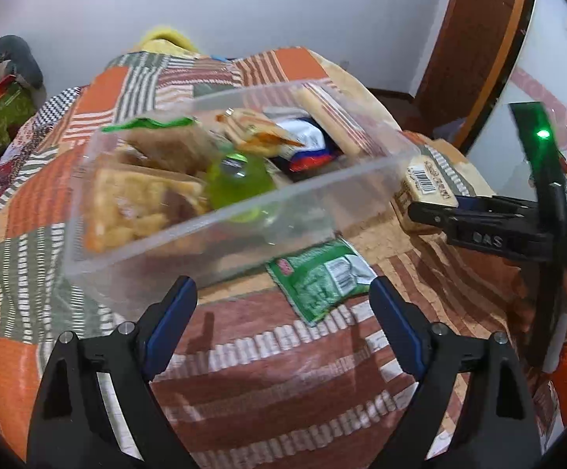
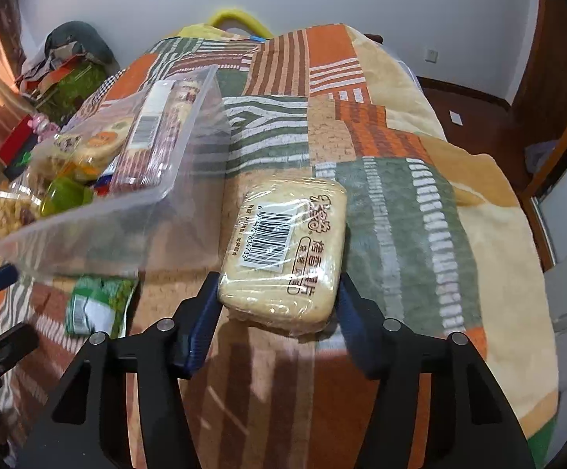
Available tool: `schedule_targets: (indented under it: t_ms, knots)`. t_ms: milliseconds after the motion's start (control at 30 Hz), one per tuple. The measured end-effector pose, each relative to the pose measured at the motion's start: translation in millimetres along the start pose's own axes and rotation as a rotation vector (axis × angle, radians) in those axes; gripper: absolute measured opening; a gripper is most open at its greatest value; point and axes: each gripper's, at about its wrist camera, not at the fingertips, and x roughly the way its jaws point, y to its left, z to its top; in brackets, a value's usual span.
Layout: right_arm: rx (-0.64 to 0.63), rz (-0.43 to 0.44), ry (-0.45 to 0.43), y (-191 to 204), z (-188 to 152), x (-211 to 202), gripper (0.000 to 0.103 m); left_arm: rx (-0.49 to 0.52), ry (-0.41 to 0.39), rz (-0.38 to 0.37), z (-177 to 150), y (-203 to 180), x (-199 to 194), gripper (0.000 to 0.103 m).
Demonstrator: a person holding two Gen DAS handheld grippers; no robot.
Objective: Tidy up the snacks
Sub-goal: 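Grasp the green packet with left tool while right tool grasps the bread loaf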
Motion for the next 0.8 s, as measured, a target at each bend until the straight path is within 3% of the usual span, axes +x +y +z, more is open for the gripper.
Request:
schedule_targets:
  t_ms: [367, 700, 800]
  knots:
    - [-0.075, 0.050, 0.013, 3.8, -44.1, -33.8, 0.054, -0.014, 0.113, -0.015, 3.3, -20.9, 55.2, 0.091]
    - [-0.013, 0.026, -0.015, 1.3, -25.2, -26.8, 0.063, 0.011, 0.103, 0.009, 7.0, -38.0, 71.0, 0.091]
    - [-0.007, 0.023, 0.009, 1.7, -26.0, -14.9, 0.063, -0.002, 0.082, -0.001, 3.5, -36.1, 66.9, 0.080]
